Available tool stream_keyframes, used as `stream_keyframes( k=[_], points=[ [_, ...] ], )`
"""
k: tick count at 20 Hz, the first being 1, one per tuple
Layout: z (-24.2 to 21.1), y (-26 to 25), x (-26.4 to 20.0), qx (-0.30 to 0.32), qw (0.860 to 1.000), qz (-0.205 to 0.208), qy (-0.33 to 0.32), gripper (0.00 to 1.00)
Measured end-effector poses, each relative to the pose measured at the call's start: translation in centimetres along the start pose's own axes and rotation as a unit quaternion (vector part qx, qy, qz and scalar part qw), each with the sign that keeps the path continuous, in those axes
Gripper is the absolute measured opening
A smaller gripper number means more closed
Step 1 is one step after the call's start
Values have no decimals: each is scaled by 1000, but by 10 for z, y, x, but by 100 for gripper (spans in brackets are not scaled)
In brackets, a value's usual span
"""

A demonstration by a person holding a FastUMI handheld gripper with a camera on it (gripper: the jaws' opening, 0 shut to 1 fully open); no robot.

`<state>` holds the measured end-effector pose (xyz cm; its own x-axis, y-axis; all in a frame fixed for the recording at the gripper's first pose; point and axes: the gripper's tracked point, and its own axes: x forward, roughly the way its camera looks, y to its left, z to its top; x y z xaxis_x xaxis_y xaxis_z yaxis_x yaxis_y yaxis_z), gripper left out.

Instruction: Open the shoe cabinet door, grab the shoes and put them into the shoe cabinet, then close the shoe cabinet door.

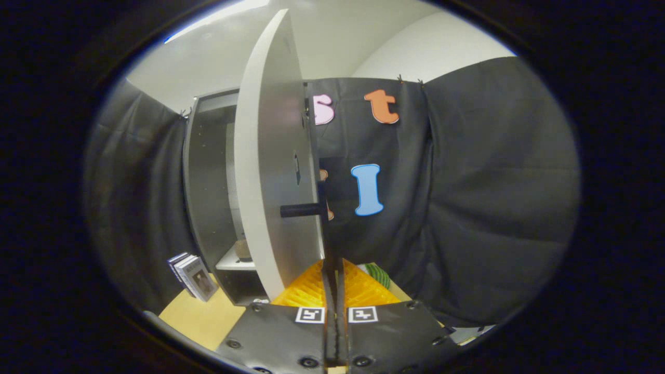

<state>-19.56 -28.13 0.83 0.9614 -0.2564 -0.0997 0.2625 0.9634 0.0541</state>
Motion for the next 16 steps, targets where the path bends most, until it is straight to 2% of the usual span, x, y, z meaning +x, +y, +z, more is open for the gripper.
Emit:
stream_keyframes(
  k=[4, 7, 10, 11, 13, 16],
  points=[
    [-4, -12, 1, 2, 999, 28, 18, 3],
    [-5, -41, -12, -3, 1000, -3, 18, 3],
    [-9, -68, -27, 0, 998, -51, 20, 3],
    [-10, -70, -29, 5, 998, -53, 19, 3],
    [-2, -65, -29, 12, 999, -49, 12, 2],
    [-2, -37, -38, 15, 1000, -20, 11, 2]
  ],
)
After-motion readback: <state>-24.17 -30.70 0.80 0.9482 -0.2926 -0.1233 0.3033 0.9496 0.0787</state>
